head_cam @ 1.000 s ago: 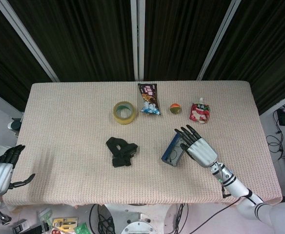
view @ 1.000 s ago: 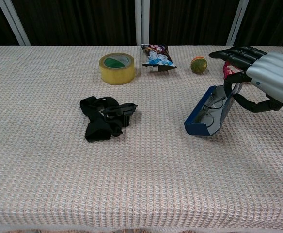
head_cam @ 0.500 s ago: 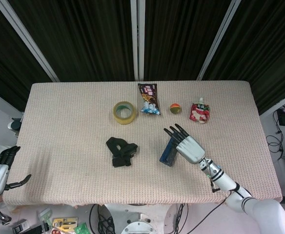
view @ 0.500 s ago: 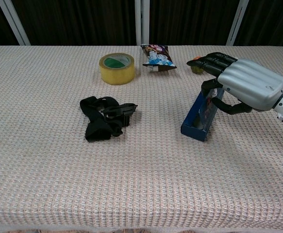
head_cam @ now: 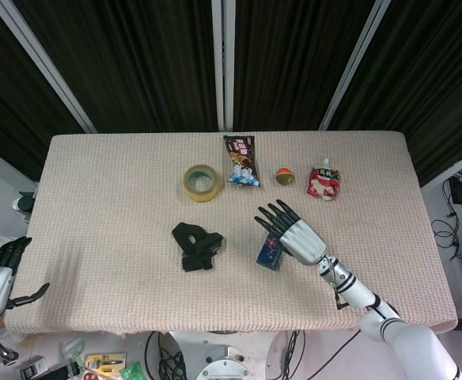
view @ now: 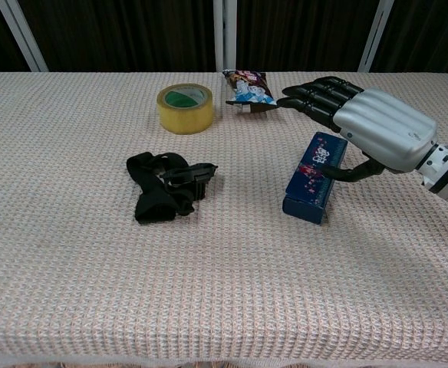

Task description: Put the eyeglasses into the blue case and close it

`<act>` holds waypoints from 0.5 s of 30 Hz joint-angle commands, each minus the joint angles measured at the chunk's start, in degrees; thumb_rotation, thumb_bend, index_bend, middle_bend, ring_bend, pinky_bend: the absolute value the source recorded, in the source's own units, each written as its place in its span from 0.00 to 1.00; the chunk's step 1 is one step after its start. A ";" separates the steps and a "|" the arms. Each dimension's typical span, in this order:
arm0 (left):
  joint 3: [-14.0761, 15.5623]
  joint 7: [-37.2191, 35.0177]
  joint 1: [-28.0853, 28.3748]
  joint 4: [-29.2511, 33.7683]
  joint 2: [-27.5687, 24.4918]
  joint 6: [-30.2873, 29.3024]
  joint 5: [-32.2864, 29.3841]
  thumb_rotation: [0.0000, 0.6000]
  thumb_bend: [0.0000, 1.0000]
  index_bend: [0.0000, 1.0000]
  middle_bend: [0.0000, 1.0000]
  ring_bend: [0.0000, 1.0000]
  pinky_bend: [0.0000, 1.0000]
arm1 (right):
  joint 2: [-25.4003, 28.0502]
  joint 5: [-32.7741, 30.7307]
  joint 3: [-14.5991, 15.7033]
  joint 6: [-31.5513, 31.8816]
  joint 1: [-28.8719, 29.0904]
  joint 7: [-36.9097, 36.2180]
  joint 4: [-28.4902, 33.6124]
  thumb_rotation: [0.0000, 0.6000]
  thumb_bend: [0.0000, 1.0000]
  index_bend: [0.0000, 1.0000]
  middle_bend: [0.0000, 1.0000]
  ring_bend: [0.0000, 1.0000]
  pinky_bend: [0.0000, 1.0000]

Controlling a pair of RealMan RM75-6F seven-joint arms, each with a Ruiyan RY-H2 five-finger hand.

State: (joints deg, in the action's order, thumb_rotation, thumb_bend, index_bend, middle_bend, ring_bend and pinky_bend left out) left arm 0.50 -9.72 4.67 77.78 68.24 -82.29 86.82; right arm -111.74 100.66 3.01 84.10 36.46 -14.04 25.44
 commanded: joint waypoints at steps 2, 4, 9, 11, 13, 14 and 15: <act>-0.08 0.19 -0.02 0.27 -0.13 -0.16 0.03 0.64 0.18 0.05 0.08 0.09 0.24 | 0.21 -0.49 -0.47 1.61 -0.25 -0.46 -0.27 1.00 0.19 0.00 0.00 0.00 0.00; -0.13 0.38 -0.01 0.51 -0.26 -0.31 0.12 0.64 0.18 0.05 0.08 0.09 0.24 | 1.31 -1.18 -1.26 3.96 -1.04 -0.65 0.30 1.00 0.19 0.00 0.00 0.00 0.00; -0.25 1.10 0.14 1.33 -0.54 -0.68 0.55 0.64 0.18 0.05 0.08 0.09 0.24 | 7.76 -3.87 -2.91 8.91 -5.60 -0.65 5.69 1.00 0.19 0.00 0.00 0.00 0.00; -0.33 1.53 0.26 1.79 -0.62 -0.95 0.87 0.64 0.18 0.05 0.08 0.09 0.24 | 12.74 -6.66 -3.62 8.95 -9.28 -2.04 11.73 1.00 0.19 0.00 0.00 0.00 0.00; -0.36 2.03 0.35 2.29 -0.72 -1.20 1.18 0.64 0.18 0.05 0.08 0.09 0.24 | 17.86 -9.42 -4.05 8.29 -12.53 -3.33 19.04 1.00 0.21 0.00 0.00 0.00 0.00; -0.39 2.35 0.38 2.56 -0.76 -1.37 1.36 0.64 0.18 0.05 0.08 0.09 0.24 | 20.56 -11.04 -4.26 7.67 -14.16 -3.00 22.85 1.00 0.21 0.00 0.00 0.00 0.00; -0.42 2.76 0.40 2.95 -0.84 -1.61 1.55 0.64 0.18 0.05 0.08 0.09 0.24 | 23.94 -13.06 -4.42 6.86 -16.11 -1.57 27.58 1.00 0.21 0.00 0.00 0.00 0.00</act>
State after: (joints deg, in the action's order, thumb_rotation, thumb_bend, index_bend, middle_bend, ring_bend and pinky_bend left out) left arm 0.13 -7.31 5.01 80.40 67.49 -83.64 88.14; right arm -98.33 94.06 -0.10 91.86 27.49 -15.67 39.34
